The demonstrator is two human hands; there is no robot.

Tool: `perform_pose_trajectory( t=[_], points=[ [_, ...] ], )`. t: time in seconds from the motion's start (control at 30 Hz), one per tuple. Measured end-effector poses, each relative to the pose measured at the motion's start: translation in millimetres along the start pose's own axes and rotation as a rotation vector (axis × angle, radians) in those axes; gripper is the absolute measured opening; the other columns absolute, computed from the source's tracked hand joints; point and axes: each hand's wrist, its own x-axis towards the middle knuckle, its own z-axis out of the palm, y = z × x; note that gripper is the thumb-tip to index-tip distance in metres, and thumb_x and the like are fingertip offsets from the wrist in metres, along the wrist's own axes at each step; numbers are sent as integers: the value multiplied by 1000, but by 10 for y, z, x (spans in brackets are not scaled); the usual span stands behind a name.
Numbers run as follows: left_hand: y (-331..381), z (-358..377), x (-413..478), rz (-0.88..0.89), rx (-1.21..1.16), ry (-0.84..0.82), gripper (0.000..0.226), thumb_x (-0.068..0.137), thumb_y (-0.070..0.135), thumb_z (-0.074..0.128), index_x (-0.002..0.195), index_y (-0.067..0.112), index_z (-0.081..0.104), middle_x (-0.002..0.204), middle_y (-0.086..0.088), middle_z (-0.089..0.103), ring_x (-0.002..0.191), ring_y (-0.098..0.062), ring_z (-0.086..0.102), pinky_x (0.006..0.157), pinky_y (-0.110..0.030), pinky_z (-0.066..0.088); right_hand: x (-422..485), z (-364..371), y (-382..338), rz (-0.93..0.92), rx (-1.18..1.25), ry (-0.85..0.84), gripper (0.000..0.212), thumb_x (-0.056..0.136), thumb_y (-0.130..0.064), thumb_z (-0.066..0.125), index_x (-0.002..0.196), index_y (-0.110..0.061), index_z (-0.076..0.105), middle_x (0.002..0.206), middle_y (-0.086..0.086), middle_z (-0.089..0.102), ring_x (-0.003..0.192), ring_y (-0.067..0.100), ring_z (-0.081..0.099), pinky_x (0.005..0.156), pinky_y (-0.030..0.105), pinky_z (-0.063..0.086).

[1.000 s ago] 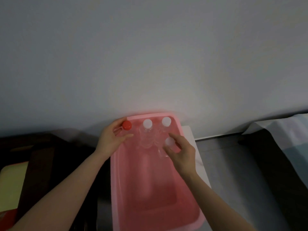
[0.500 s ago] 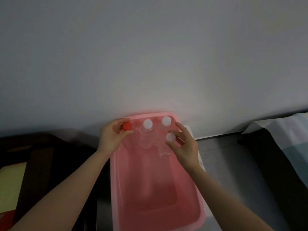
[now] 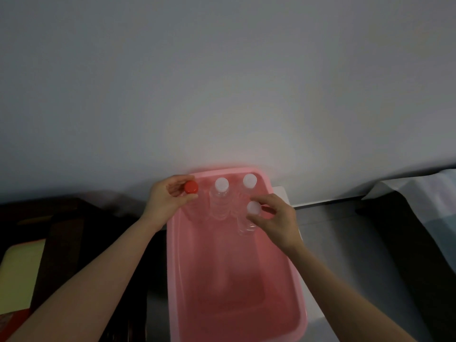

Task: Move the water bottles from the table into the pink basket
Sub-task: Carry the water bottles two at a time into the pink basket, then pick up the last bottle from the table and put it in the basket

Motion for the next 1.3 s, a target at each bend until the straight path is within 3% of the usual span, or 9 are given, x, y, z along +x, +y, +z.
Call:
perform_pose_trajectory(
  t=[0.3, 0.4, 0.5, 0.63, 0.73, 0.83, 0.97, 1.1, 1.3],
  points=[
    [81, -48, -48, -30, 1, -16, 53, 68, -11, 79, 112, 15, 65, 111, -4, 70, 99, -10, 66, 97, -19, 47, -77, -43, -66, -8, -66, -24, 43, 70, -12, 81, 111, -17, 71, 102, -11, 66, 96, 11, 64, 87, 25, 52],
    [252, -143, -129, -24, -5, 8, 54, 68, -9, 80, 114, 14, 64, 113, -4, 68, 101, -8, 64, 93, -10, 46, -116, -113, -208, -7, -124, -58, 53, 72, -16, 81, 122, -15, 65, 115, -5, 62, 104, 13, 60, 93, 30, 49],
    [494, -306, -324, 5, -5, 97, 55, 69, -5, 81, 114, 19, 63, 113, 0, 67, 103, -5, 62, 91, -7, 44, -139, -205, -407, -47, -161, -14, 48, 79, -19, 77, 125, -16, 63, 123, -4, 61, 115, 16, 57, 99, 31, 44],
    [891, -737, -879, 49, -4, 307, 54, 72, -5, 78, 115, 23, 62, 115, 4, 65, 107, -8, 59, 102, -22, 40, -116, -247, -908, -168, -153, -16, 42, 85, -19, 71, 126, -15, 62, 130, 0, 60, 123, 19, 54, 102, 26, 37],
    [1206, -1200, -1645, 38, -13, 545, 53, 74, -2, 78, 118, 22, 62, 118, 2, 65, 111, -8, 58, 103, -22, 39, -209, -94, -1499, -294, -119, -154, 46, 88, -22, 68, 132, -15, 58, 139, 1, 55, 129, 17, 48, 104, 15, 29],
    [1428, -1633, -2694, 0, 24, 805, 49, 76, 1, 78, 117, 21, 63, 114, 6, 65, 112, -9, 59, 101, -21, 40, -545, 191, -2139, -472, -84, -361, 51, 89, -23, 67, 137, -16, 52, 144, 0, 50, 133, 16, 45, 110, 28, 33],
    [1559, -2088, -4430, -100, 149, 1116, 51, 75, 11, 81, 120, 24, 63, 115, 7, 65, 112, -11, 59, 94, -18, 41, -1411, 734, -2962, -693, -36, -554, 51, 89, -23, 67, 136, -14, 51, 140, 3, 53, 131, 19, 48, 105, 21, 31],
    [1574, -2162, -6185, -290, 241, 1374, 63, 77, 29, 79, 134, 32, 52, 132, 13, 53, 122, -5, 44, 101, -26, 35, -2567, 1235, -3546, -886, -8, -779, 60, 88, -29, 68, 142, -13, 46, 146, 4, 47, 137, 20, 41, 107, 31, 35],
    [1467, -1846, -8320, -465, 184, 1688, 78, 73, 5, 81, 143, 14, 45, 147, -9, 47, 136, -24, 43, 110, -35, 33, -4388, 1707, -3931, -1098, 19, -1015, 68, 88, -36, 65, 147, -21, 34, 155, 0, 35, 144, 17, 28, 113, 31, 26]
  ],
)
